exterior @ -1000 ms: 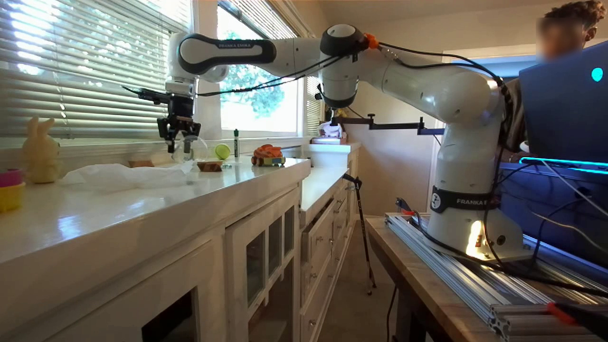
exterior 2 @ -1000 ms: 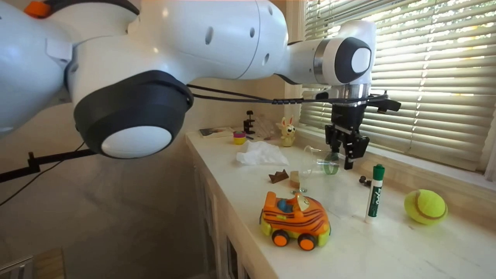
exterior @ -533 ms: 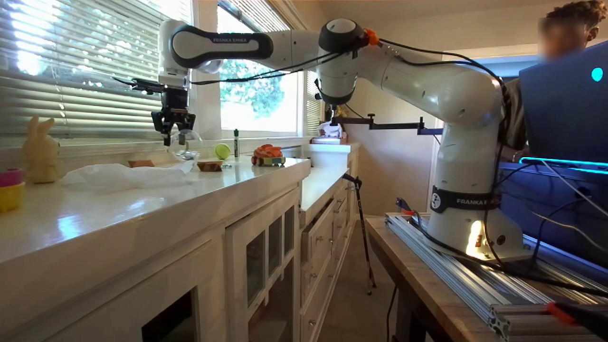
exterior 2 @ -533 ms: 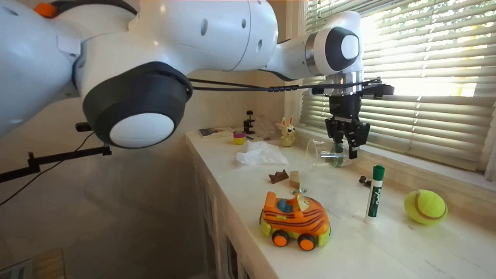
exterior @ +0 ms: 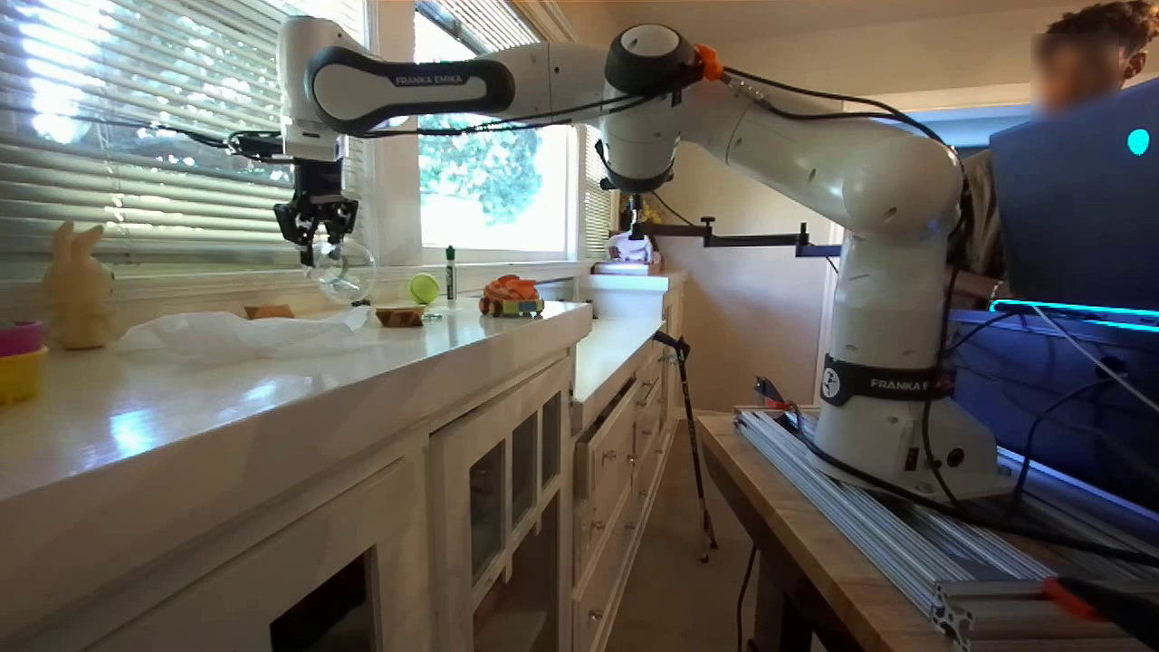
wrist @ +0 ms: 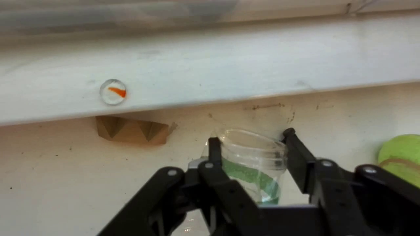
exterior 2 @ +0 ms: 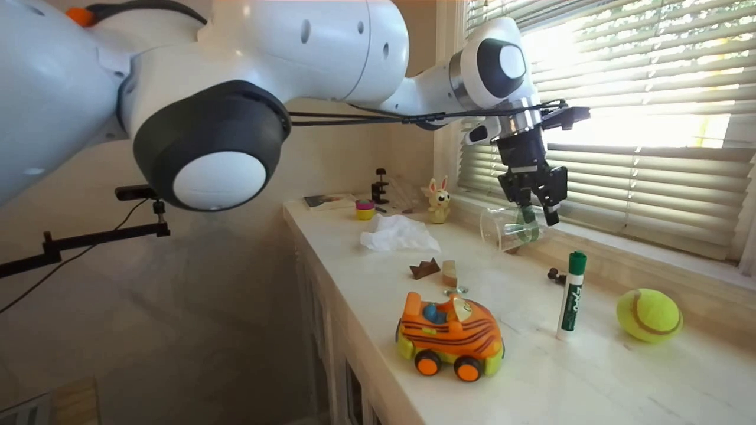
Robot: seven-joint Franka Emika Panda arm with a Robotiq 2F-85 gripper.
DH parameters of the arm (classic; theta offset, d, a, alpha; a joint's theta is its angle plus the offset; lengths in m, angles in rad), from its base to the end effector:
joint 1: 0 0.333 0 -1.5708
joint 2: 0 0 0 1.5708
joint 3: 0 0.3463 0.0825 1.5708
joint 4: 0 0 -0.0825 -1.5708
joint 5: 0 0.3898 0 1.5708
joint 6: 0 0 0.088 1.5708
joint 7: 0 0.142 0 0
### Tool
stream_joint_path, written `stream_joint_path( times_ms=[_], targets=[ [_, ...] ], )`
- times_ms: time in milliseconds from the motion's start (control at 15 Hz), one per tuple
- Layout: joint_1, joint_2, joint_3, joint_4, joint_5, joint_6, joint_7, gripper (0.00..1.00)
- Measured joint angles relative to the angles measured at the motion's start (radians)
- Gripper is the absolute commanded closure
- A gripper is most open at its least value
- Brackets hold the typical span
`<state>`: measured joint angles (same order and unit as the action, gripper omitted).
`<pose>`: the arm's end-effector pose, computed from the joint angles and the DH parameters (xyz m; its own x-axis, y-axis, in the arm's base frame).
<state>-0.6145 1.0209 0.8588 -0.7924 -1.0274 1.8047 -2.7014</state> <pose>0.8023 -0.2490 0.4044 -0.8736 0.3763 -0.3086 0.4480 0.8695 -0.2079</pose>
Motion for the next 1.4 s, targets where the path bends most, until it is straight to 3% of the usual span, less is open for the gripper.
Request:
stream_joint_path(
  times_ms=[133, 667, 800, 1000, 1400],
  targets=[
    [0.022, -0.007, -0.027, 0.0, -0.045, 0.028, 0.008, 0.62],
    [0.076, -0.008, -0.094, -0.004, -0.114, 0.134, 0.152, 0.6],
    [0.081, -0.009, -0.097, -0.004, -0.114, 0.133, 0.166, 0.66],
    [0.083, -0.013, -0.097, -0.012, -0.114, 0.132, 0.183, 0.56],
    [0.092, -0.034, -0.085, -0.062, -0.112, 0.122, 0.194, 0.53]
  ],
)
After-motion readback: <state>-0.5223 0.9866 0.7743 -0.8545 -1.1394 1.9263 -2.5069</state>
